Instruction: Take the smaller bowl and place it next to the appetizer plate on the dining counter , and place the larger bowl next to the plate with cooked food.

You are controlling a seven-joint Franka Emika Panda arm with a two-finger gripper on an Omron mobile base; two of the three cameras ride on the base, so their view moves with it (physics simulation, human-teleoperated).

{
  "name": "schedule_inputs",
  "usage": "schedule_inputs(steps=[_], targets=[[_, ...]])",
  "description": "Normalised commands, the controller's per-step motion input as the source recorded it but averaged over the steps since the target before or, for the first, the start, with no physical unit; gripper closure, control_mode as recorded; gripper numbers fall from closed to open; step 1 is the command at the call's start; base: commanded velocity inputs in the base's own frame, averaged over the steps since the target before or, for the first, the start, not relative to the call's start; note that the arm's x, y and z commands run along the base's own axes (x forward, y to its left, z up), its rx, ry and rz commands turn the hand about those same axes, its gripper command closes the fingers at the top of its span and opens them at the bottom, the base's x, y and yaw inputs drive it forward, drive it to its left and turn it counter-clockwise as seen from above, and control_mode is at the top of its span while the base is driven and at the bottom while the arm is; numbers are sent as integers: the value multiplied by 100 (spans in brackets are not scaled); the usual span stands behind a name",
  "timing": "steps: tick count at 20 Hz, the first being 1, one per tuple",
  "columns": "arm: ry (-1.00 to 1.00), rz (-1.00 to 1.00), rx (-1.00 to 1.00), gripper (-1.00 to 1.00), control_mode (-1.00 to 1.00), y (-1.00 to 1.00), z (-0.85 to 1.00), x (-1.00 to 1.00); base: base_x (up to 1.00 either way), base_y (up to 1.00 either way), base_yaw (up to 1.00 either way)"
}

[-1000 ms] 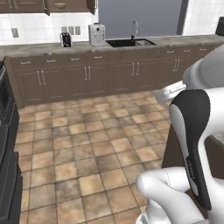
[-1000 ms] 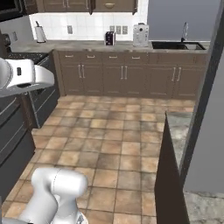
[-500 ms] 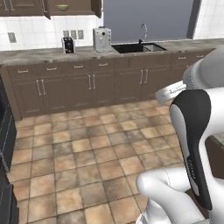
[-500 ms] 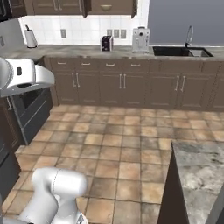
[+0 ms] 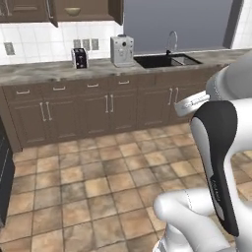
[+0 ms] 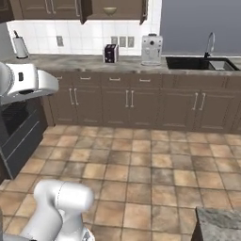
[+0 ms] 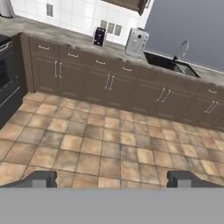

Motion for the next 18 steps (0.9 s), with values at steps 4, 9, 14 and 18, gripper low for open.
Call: schedule_inputs(steps=[4,9,14,18], targets=[[0,0,0,-100,100,0,0,0,100,0,0],[0,0,0,-100,100,0,0,0,100,0,0],[0,0,0,-100,100,0,0,0,100,3,0],[0,0,0,-100,100,0,0,0,100,8,0]])
